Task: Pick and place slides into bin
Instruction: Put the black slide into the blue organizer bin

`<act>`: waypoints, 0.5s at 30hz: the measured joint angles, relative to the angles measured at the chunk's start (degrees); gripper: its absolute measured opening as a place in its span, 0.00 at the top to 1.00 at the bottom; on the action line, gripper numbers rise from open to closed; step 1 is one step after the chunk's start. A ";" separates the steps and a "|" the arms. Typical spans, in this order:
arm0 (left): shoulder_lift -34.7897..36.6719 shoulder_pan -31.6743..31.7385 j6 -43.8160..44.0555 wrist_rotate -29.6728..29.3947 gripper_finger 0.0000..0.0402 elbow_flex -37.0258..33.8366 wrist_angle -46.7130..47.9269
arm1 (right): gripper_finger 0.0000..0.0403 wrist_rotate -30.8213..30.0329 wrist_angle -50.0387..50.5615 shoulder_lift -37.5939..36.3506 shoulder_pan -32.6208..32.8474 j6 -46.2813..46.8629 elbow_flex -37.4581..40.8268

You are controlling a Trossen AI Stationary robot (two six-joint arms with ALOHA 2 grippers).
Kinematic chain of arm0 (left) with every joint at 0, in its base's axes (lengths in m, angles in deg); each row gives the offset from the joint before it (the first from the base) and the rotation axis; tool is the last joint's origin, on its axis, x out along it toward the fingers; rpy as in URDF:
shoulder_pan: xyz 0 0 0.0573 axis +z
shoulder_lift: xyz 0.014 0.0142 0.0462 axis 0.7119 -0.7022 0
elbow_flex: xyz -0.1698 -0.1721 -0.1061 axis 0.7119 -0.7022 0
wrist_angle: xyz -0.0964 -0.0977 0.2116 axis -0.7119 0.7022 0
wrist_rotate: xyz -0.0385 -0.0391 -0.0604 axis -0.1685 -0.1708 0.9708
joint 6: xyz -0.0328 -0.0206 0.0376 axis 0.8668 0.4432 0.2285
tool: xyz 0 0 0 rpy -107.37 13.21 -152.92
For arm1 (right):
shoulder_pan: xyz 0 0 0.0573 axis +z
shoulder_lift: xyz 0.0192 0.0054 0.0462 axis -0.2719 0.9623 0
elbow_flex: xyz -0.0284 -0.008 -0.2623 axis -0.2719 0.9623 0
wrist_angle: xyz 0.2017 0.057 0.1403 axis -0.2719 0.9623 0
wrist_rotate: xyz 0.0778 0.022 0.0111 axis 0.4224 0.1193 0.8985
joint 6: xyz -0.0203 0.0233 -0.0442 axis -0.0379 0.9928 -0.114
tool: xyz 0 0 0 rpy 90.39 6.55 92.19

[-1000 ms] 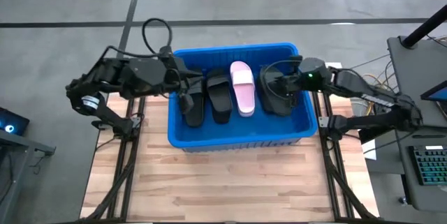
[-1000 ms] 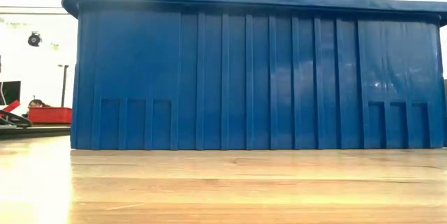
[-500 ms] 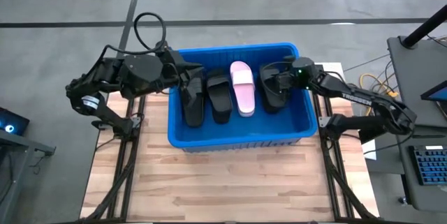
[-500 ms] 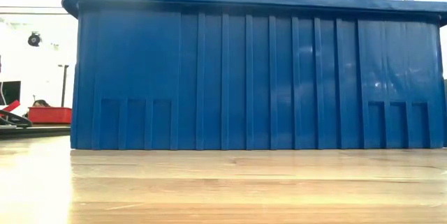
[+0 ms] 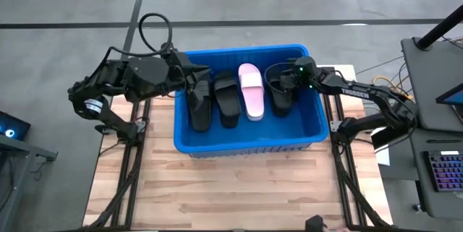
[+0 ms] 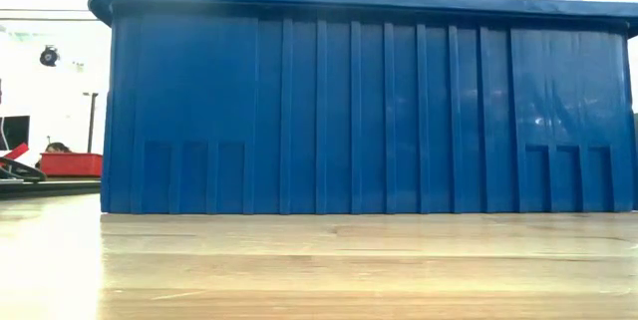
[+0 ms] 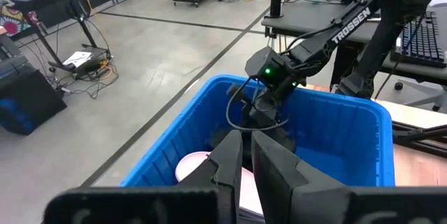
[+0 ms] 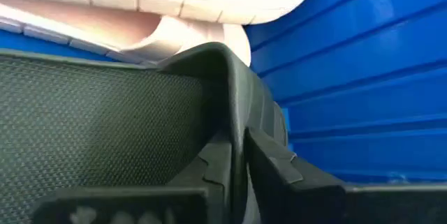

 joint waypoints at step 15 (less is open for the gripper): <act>-0.04 0.00 -0.52 0.02 0.95 0.00 0.46 | 0.61 -0.50 4.78 0.55 -0.04 5.44 -2.49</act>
